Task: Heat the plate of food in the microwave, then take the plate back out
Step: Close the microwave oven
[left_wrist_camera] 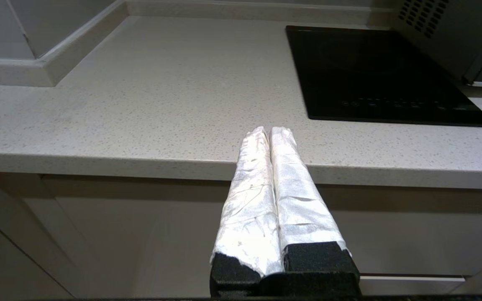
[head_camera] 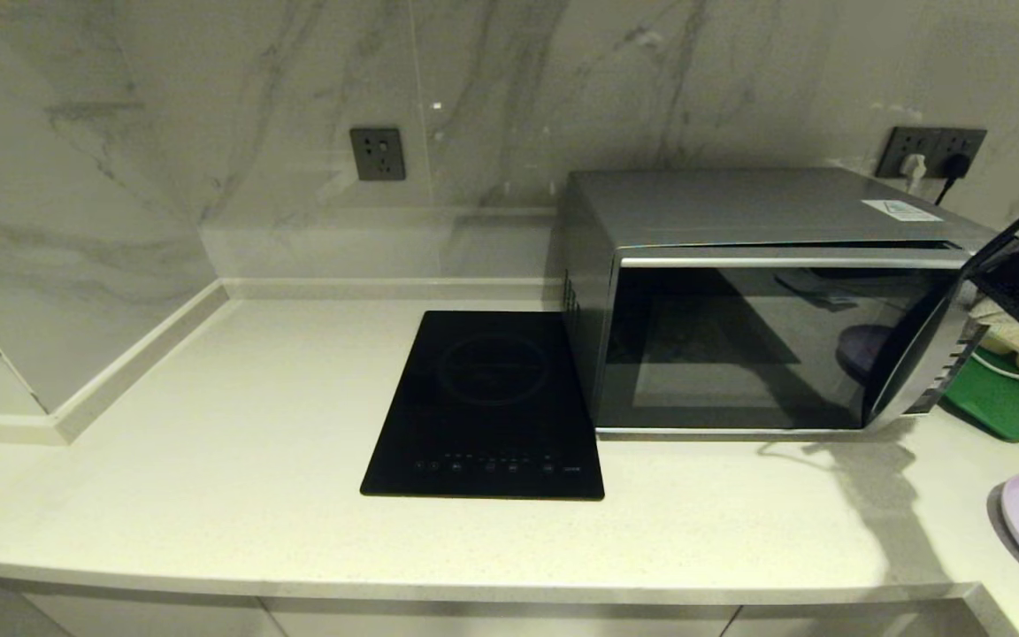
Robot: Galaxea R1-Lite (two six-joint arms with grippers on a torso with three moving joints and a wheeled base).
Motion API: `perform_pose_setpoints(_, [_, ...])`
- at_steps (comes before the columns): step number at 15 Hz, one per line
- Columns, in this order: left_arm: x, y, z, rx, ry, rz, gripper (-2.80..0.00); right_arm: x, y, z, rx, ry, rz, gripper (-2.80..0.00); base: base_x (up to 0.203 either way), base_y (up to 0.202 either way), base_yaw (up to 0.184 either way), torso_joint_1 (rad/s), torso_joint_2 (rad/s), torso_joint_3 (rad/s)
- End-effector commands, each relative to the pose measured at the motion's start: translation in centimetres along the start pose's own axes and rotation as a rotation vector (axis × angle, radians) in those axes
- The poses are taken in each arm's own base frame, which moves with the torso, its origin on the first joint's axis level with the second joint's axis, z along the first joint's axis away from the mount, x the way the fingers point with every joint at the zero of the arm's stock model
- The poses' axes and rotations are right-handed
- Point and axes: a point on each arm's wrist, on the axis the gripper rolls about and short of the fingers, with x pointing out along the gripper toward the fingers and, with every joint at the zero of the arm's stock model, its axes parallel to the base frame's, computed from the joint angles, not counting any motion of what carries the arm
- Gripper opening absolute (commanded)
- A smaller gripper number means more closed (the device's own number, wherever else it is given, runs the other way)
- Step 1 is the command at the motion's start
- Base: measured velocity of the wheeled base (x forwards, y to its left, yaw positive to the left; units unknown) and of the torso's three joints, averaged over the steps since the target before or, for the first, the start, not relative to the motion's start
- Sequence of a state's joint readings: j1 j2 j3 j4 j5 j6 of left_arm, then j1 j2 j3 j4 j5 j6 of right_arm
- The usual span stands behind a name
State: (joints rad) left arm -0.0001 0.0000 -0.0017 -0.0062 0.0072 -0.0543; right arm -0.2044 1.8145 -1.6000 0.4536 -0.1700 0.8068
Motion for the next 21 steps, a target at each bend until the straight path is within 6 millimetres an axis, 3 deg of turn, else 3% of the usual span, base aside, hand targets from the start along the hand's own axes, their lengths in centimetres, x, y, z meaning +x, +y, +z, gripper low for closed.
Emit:
perform_pose_setpoints(1, [0.0,0.0,0.0,-0.001,0.000,0.001,-2.80,-0.5,0.0,0.0,0.004,0.000,0.008,-2.80,0.000,0.000,0.000,0.000,0.00,0.000])
perform_pose_setpoints(8, [0.0,0.0,0.0,-0.001,-0.001,0.000,-2.80,-3.2,-1.4,-0.8,-0.009,0.015,0.016,-2.80,0.000,0.000,0.000,0.000,0.00,0.000])
perform_pose_setpoints(12, [0.0,0.0,0.0,-0.001,0.000,0.001,-2.80,-4.3,-1.8,-1.4,-0.111,0.102,0.102,-2.80,0.000,0.000,0.000,0.000,0.00,0.000])
perform_pose_setpoints(17, [0.0,0.0,0.0,-0.001,0.000,0.001,-2.80,-2.9,-1.4,-1.5,-0.155,0.172,0.136,-2.80,0.000,0.000,0.000,0.000,0.00,0.000])
perform_pose_setpoints(21, [0.0,0.0,0.0,-0.001,-0.001,0.000,-2.80,-0.6,-0.3,-0.8,-0.149,0.156,0.136,-2.80,0.000,0.000,0.000,0.000,0.00,0.000])
